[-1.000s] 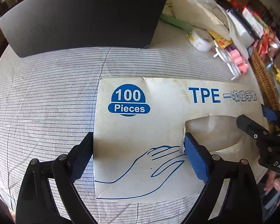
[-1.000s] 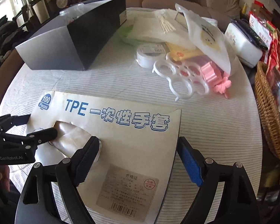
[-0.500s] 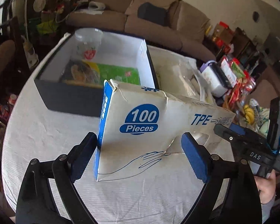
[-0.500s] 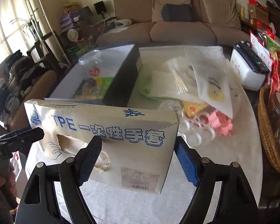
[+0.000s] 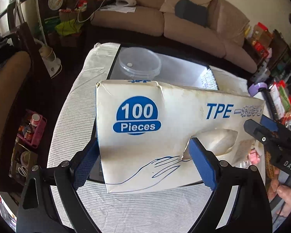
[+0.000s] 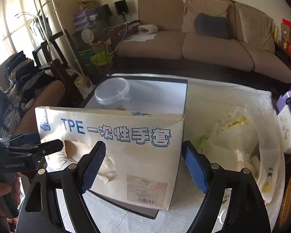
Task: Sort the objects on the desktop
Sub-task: 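Carry the glove box over the black box and lower it in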
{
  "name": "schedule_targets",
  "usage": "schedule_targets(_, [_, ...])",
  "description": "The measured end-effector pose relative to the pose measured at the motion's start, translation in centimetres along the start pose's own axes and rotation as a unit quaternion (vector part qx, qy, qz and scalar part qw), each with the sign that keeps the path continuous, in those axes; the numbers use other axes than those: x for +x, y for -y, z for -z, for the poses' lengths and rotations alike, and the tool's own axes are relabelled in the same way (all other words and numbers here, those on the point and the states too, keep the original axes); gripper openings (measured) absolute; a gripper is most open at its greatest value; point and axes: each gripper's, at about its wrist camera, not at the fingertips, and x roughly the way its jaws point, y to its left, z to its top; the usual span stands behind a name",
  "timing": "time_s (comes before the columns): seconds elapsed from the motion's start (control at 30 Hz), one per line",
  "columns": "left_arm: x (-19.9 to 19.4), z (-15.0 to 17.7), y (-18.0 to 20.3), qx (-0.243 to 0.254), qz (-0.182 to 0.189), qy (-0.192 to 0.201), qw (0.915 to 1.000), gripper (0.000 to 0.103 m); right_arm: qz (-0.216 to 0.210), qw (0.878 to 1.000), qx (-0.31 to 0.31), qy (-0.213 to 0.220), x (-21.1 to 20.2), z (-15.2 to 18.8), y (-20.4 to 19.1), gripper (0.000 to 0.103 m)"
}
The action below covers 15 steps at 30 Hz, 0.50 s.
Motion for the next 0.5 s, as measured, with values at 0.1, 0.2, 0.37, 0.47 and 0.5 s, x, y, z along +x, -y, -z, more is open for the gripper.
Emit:
schedule_targets(0.1, [3.0,-0.9,-1.0,0.003,-0.008,-0.029,0.9995,0.09,0.01,0.999,-0.011,-0.048,3.9,-0.9,-0.3,0.084])
schedule_targets(0.2, [6.3,-1.0,-1.0,0.016,-0.016,-0.08,0.9965,0.091,0.03,0.993,-0.032,-0.112,7.9,-0.6,-0.2,0.084])
schedule_targets(0.37, [8.4,-1.0,1.2,0.067,-0.067,-0.08,0.9922,0.093,0.091,0.978,-0.103,-0.157,11.4,0.0,-1.6,0.086])
schedule_targets(0.47, [9.4,-2.0,1.6,0.074,-0.039,-0.085,0.9929,0.093,0.137,0.961,-0.159,-0.179,13.1,0.3,-2.9,0.087])
schedule_targets(0.5, [9.6,-2.3,1.5,0.065,-0.022,-0.095,0.9932,0.093,0.146,0.956,-0.173,-0.187,13.5,0.4,-3.1,0.087])
